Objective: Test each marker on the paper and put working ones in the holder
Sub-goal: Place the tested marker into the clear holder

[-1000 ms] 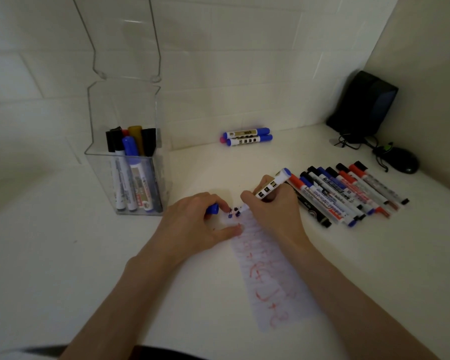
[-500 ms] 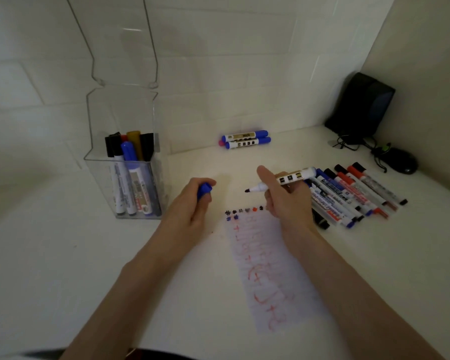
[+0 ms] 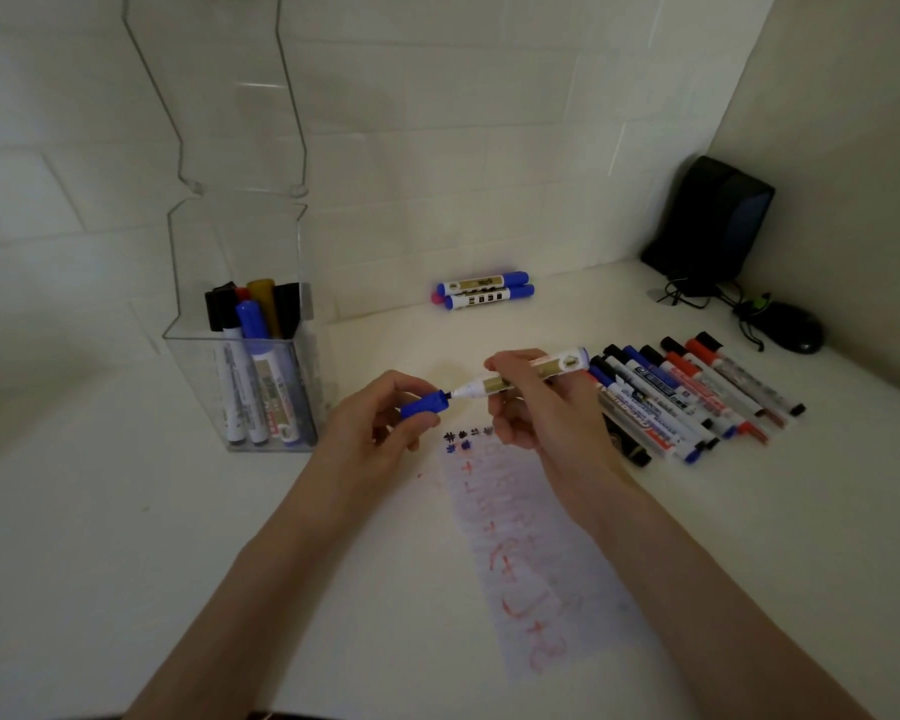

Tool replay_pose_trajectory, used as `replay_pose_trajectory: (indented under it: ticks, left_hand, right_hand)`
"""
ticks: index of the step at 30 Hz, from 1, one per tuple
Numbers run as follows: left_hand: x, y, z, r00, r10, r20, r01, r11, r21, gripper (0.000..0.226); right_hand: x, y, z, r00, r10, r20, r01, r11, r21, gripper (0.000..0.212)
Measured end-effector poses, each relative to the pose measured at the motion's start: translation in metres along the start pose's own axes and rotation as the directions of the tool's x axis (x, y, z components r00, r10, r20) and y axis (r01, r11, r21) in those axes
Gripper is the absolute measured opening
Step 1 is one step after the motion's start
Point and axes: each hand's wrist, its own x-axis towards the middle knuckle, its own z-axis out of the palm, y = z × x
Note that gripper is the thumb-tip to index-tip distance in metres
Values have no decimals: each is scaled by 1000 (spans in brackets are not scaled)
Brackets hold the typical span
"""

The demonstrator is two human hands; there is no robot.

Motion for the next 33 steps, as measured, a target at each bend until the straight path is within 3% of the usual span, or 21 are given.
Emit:
replay_pose_trajectory:
  ticks: [9,15,24,29,33]
  left_hand:
    - [0,3,-6,990,128,-62,-125,991,56,16]
    - [-6,2,0,991,103,-81,-97,992,76,22]
    - [-6,2,-3,976,188,-110,-167,970,174,18]
    - [-8,32,-13,949,229,-215,-213,973,94,13]
    - [-19,76,-47,906,188,-378,-239,967,-91,19]
  right_hand:
    - [-1,-17,-23,950,47,309,48,955,-292,33]
    - [-3,-3,-28,929,-160,334,327,778,-537,14]
    - [-3,7,-19,935,-148,323,291,841,-456,17]
    - [1,-9,-16,936,-102,337,194,948,-253,39]
    - [-4,-14,-15,930,-137,341,158,987,-35,49]
